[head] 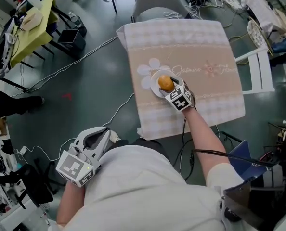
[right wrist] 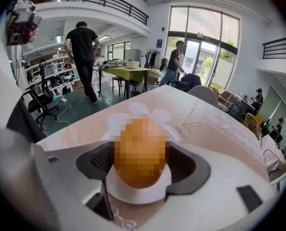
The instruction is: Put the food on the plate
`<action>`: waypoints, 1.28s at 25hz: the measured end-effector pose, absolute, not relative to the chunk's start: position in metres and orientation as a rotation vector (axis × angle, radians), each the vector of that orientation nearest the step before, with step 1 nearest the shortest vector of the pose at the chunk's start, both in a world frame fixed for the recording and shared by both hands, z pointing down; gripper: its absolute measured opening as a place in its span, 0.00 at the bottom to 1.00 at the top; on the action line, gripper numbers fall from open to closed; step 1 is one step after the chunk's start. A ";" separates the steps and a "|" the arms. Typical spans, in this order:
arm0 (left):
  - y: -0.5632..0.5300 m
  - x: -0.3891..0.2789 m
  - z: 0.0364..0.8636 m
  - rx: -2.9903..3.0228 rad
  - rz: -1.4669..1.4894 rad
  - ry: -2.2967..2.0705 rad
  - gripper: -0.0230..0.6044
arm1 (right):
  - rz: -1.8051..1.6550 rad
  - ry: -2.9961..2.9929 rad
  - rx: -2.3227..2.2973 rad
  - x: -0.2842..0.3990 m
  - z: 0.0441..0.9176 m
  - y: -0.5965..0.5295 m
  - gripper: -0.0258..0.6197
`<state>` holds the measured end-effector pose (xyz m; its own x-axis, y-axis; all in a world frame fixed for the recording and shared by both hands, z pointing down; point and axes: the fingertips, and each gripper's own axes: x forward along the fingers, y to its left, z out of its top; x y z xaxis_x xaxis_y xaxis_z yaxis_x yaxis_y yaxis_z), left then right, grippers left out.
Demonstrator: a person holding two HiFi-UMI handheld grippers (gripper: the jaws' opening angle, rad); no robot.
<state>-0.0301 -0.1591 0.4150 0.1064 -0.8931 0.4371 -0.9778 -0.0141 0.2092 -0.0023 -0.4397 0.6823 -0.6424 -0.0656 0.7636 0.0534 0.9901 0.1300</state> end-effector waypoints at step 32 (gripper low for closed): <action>-0.160 -0.009 0.423 2.109 0.257 -1.640 0.05 | -0.183 -2.312 0.183 0.039 0.653 -0.420 0.58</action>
